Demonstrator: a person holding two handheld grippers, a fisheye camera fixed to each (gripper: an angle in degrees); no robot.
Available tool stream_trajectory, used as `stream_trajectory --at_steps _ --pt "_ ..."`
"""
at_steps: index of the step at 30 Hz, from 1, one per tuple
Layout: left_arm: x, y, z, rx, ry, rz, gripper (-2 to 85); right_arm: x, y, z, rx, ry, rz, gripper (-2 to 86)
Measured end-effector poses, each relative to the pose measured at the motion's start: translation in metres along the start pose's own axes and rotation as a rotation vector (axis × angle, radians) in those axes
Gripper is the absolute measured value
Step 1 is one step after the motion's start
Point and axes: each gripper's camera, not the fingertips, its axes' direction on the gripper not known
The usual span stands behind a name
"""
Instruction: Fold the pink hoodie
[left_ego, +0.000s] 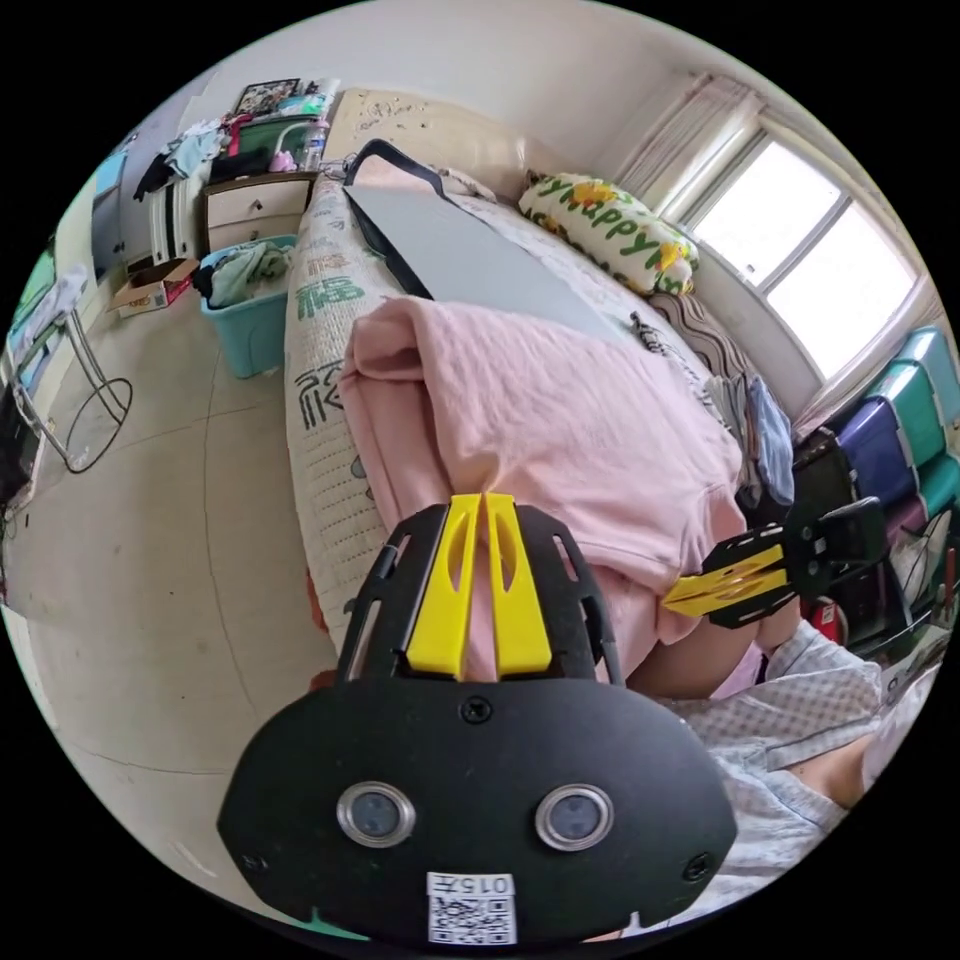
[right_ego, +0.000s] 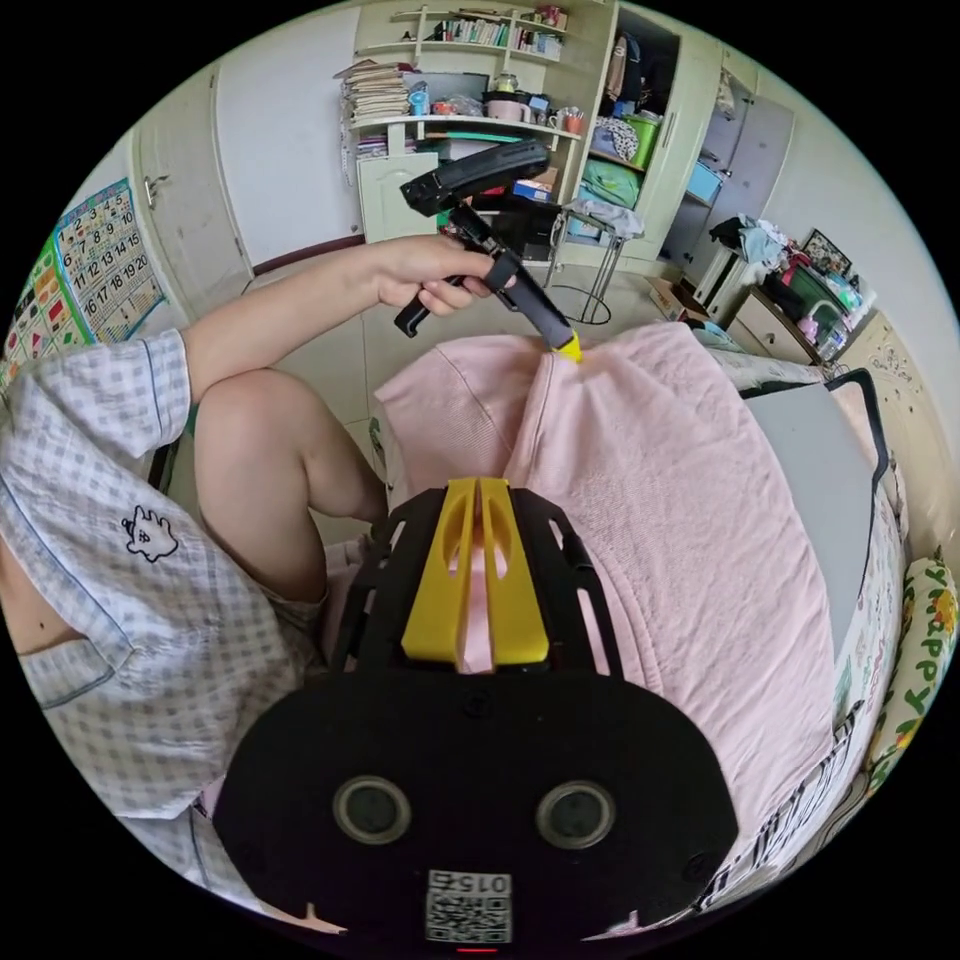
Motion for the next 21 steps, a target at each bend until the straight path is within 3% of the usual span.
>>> stream_trajectory --at_steps 3,5,7,9,13,18,21 --pt "-0.013 -0.002 -0.024 0.039 0.03 -0.021 5.4 0.004 0.004 -0.009 0.063 -0.038 0.053 -0.1" --pt "-0.036 -0.003 -0.054 0.168 0.075 -0.105 7.9 0.006 0.009 -0.026 0.209 -0.095 0.053 0.7" --pt "-0.058 -0.007 -0.074 0.273 0.121 -0.193 8.3 0.002 0.004 -0.027 0.254 -0.024 0.032 2.3" --pt "-0.08 -0.017 -0.084 0.324 0.157 -0.268 8.4 -0.003 -0.011 -0.013 0.212 0.083 0.022 5.4" --pt "-0.125 -0.052 -0.06 0.225 0.286 -0.395 8.8 -0.022 -0.056 0.037 0.077 0.178 -0.079 9.0" --pt "-0.166 -0.07 -0.033 0.295 0.475 -0.538 10.1 -0.027 -0.095 0.091 -0.07 0.329 -0.138 9.9" --pt "-0.183 -0.08 -0.02 0.306 0.564 -0.582 10.6 -0.023 -0.099 0.11 -0.116 0.396 -0.144 6.1"
